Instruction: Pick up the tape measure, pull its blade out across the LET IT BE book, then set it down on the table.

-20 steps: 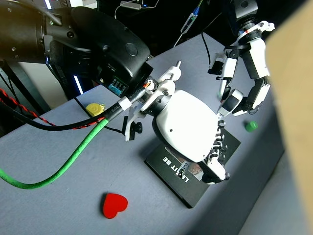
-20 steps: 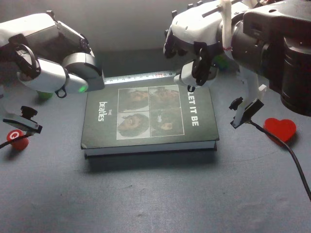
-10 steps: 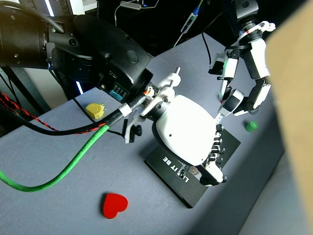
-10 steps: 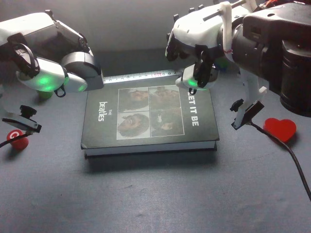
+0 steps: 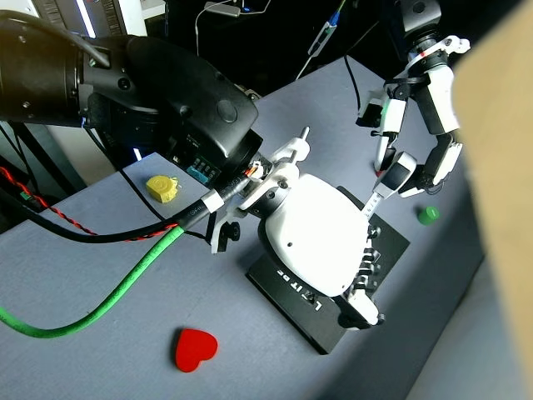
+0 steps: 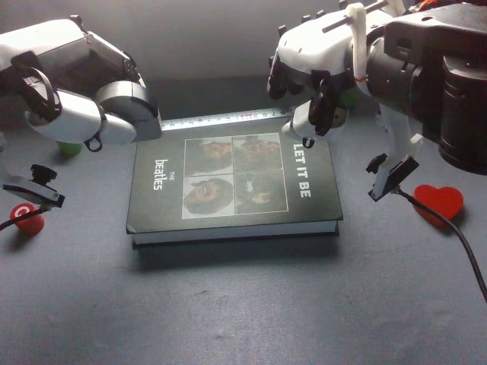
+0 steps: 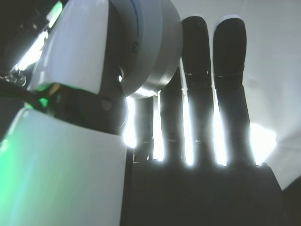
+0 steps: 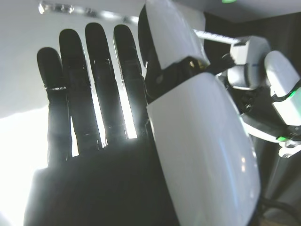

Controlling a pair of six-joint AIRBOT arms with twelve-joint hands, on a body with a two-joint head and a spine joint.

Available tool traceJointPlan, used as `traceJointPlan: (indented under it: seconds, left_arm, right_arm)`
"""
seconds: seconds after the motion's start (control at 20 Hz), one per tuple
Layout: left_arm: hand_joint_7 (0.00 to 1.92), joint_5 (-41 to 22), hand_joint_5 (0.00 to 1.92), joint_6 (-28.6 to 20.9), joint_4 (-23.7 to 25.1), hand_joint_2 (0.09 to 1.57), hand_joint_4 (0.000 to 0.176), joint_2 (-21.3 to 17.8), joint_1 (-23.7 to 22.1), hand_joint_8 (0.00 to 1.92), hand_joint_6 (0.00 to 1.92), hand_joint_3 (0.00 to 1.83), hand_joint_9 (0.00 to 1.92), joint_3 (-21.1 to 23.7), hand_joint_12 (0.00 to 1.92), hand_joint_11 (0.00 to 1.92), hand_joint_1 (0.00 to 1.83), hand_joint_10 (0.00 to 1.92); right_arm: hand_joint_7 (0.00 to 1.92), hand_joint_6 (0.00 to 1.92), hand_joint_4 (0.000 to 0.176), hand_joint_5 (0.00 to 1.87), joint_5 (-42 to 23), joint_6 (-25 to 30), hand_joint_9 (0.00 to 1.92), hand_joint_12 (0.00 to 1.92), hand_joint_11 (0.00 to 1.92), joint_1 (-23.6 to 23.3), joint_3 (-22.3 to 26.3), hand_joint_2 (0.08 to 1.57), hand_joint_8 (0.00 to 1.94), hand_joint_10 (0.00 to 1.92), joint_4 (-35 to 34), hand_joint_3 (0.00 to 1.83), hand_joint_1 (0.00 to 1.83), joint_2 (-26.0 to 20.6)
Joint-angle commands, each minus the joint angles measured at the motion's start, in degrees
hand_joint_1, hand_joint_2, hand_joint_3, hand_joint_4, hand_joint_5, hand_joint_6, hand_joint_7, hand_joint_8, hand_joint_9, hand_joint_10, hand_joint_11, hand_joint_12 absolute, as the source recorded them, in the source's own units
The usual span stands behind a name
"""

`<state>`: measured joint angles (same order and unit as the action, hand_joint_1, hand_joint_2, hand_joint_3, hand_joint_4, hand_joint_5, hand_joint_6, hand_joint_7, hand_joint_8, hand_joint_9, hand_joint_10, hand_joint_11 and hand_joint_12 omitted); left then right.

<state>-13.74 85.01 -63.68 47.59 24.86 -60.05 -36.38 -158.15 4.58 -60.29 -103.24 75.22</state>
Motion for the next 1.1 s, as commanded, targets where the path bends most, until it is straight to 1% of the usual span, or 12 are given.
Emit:
traceJointPlan:
  seconds: [0.0,0.2,0.9,1.05]
  left_arm:
    - [0.96,-3.9,0.79,-0.7,0.6,1.15,0.0,-0.4,-0.8,1.04,1.02,0.0,0.88,-0.3,1.39,0.72,1.37,1.43]
    - [0.95,-3.9,0.83,-0.7,0.6,1.15,0.0,-0.4,-0.8,1.04,1.01,0.0,0.88,-0.3,1.4,0.72,1.36,1.42]
    - [0.94,-4.0,0.81,-0.7,0.5,1.15,0.0,-0.4,-0.6,1.06,1.04,0.0,0.88,-0.4,1.39,0.72,1.36,1.43]
    - [0.94,-4.0,0.8,-0.7,0.6,1.15,0.0,-0.4,-0.6,1.05,1.05,0.0,0.88,-0.4,1.4,0.73,1.36,1.42]
  right_arm:
    - [0.74,0.0,0.0,0.67,0.2,-0.1,0.67,1.09,0.28,-0.2,-0.2,1.15,0.0,0.05,3.3,0.0,0.95,-0.2]
    - [0.73,0.0,0.0,0.67,1.1,-0.1,0.68,1.1,0.28,0.2,-0.9,1.15,0.0,0.05,3.3,0.0,0.93,-0.2]
    - [0.73,0.0,0.0,0.67,1.3,-0.1,0.67,1.11,0.27,0.7,-1.4,1.15,0.0,0.04,3.3,0.0,0.94,-0.1]
    - [0.75,0.01,0.0,0.69,1.3,-0.1,0.69,1.11,0.28,0.7,-1.4,1.15,0.01,0.05,3.3,0.0,0.94,-0.1]
